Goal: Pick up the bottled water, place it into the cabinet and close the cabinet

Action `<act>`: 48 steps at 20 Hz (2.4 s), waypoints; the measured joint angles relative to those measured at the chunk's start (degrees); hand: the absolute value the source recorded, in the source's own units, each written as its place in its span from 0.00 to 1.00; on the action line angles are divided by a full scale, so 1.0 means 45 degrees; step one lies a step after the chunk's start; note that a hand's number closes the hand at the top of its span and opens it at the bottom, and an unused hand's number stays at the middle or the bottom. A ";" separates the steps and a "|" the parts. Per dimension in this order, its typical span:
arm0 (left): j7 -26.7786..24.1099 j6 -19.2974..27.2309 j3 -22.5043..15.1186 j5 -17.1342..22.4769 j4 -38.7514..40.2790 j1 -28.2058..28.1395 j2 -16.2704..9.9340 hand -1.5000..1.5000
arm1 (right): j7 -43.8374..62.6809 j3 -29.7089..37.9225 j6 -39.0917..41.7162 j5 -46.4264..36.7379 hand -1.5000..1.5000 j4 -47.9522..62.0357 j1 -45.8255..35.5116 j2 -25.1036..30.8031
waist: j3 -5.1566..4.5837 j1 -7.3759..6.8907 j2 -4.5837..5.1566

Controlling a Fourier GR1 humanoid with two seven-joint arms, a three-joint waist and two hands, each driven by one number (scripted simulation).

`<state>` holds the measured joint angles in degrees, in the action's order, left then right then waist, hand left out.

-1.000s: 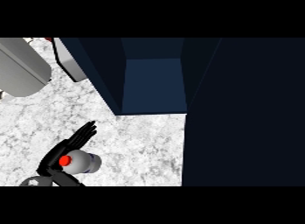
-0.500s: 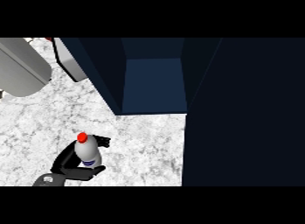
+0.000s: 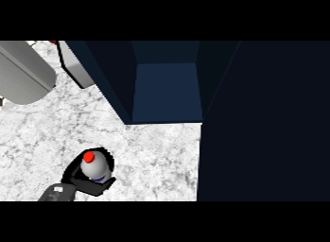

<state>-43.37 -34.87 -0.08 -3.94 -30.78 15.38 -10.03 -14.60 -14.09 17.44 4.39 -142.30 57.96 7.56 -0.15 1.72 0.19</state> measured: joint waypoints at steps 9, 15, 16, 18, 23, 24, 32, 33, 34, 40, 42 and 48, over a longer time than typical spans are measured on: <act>-0.0823 0.2784 0.1665 0.1723 0.0019 -0.0107 0.1289 1.00 | -0.0038 -0.0102 -0.0139 -0.0105 0.00 0.0036 -0.0042 -0.0098 | 0.0004 -0.0241 -0.0035; -0.1058 0.3978 0.1887 0.3287 -0.0355 -0.0032 0.1993 1.00 | -0.0077 0.0127 -0.0029 -0.0062 0.00 0.0075 0.0041 -0.0049 | 0.0023 -0.0231 -0.0069; -0.0995 0.4081 0.1674 0.3586 -0.0429 0.0004 0.2043 1.00 | -0.0069 0.0078 -0.0044 -0.0072 0.00 0.0079 0.0064 -0.0083 | 0.0025 -0.0224 -0.0073; -0.0396 0.4332 0.1388 0.4083 -0.1045 0.0108 0.2113 1.00 | -0.0048 0.0123 0.0020 -0.0048 0.00 0.0065 0.0133 -0.0045 | 0.0031 -0.0252 -0.0090; 0.1011 0.5763 -0.0266 0.5652 -0.2674 0.0400 0.2192 1.00 | 0.0070 0.0161 0.0010 0.0027 0.00 0.0157 -0.0100 -0.0088 | 0.0036 -0.0260 -0.0110; 0.1280 0.6164 -0.0689 0.5969 -0.3072 0.0411 0.2200 1.00 | -0.0039 0.0201 0.0043 0.0035 0.00 0.0225 -0.0045 -0.0112 | 0.0038 -0.0244 -0.0117; 0.2816 0.9680 -0.3083 0.6272 -0.5505 0.1217 0.2224 1.00 | 0.0129 0.0414 0.0080 0.0166 0.00 0.0166 -0.0225 -0.0135 | 0.0039 -0.0231 -0.0098; 0.2927 1.0082 -0.3335 0.6304 -0.5604 0.1391 0.2224 1.00 | 0.0166 0.0412 0.0081 0.0190 0.00 0.0155 -0.0238 -0.0158 | 0.0038 -0.0214 -0.0090; 0.3096 1.0477 -0.3561 0.6415 -0.5639 0.1739 0.2224 1.00 | 0.0185 0.0533 0.0084 0.0226 0.00 0.0199 -0.0320 -0.0164 | 0.0036 -0.0187 -0.0080; 0.4240 1.2513 -0.4459 0.6685 -0.5425 0.3682 0.2227 1.00 | 0.0051 0.0891 0.0208 0.0367 0.00 0.0257 -0.0422 -0.0212 | 0.0033 -0.0068 -0.0049; 0.4520 1.3019 -0.4628 0.6685 -0.4940 0.4467 0.2226 1.00 | 0.0078 0.1111 0.0199 0.0443 0.00 0.0334 -0.0601 -0.0244 | 0.0034 -0.0033 -0.0031; 0.5070 1.4289 -0.4617 0.7386 -0.2889 0.6809 0.2226 1.00 | 0.0314 0.1656 0.0409 0.0688 0.00 0.0372 -0.1053 -0.0123 | 0.0033 0.0149 0.0038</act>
<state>-20.56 29.43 -20.86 29.30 -43.78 46.02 -0.01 -13.19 -6.64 19.28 7.49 -140.62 53.22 7.01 0.00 2.39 0.37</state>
